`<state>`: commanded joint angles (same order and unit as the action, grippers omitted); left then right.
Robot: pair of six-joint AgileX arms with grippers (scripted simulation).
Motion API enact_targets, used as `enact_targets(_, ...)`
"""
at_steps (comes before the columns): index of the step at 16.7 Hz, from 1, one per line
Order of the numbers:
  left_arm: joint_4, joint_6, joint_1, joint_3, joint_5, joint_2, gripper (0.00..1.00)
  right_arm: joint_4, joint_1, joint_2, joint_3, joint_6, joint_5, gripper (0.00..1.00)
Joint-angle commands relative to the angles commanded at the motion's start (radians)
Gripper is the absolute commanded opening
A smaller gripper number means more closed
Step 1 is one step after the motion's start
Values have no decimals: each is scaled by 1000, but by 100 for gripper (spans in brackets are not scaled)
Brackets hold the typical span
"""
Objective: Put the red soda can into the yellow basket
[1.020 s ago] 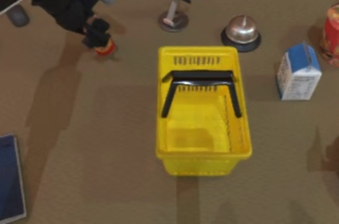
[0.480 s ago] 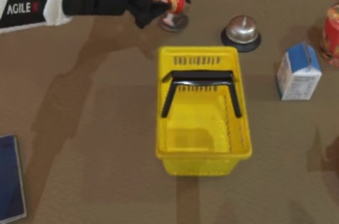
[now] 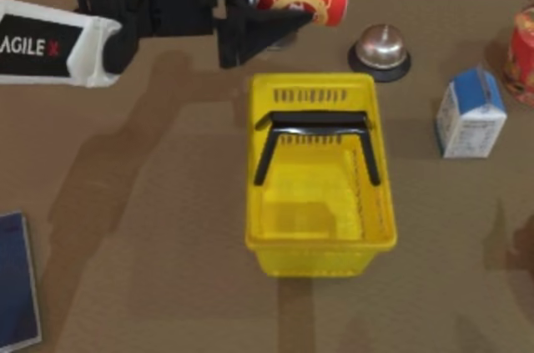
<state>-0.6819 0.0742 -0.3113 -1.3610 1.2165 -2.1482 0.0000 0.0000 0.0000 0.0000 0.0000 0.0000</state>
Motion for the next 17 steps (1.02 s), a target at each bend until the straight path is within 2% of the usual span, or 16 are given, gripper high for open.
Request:
enact_targets(3, -74, -29, -10, 46, 54, 32, 0, 0, 0, 0, 0, 0, 0, 100)
enact_targets(10, -93, -28, -5, 48, 58, 14, 0, 0, 0, 0, 0, 0, 0, 100)
enact_targets(17, -360, -34, 13, 96, 59, -190, 0, 0, 0, 0, 0, 0, 0, 100)
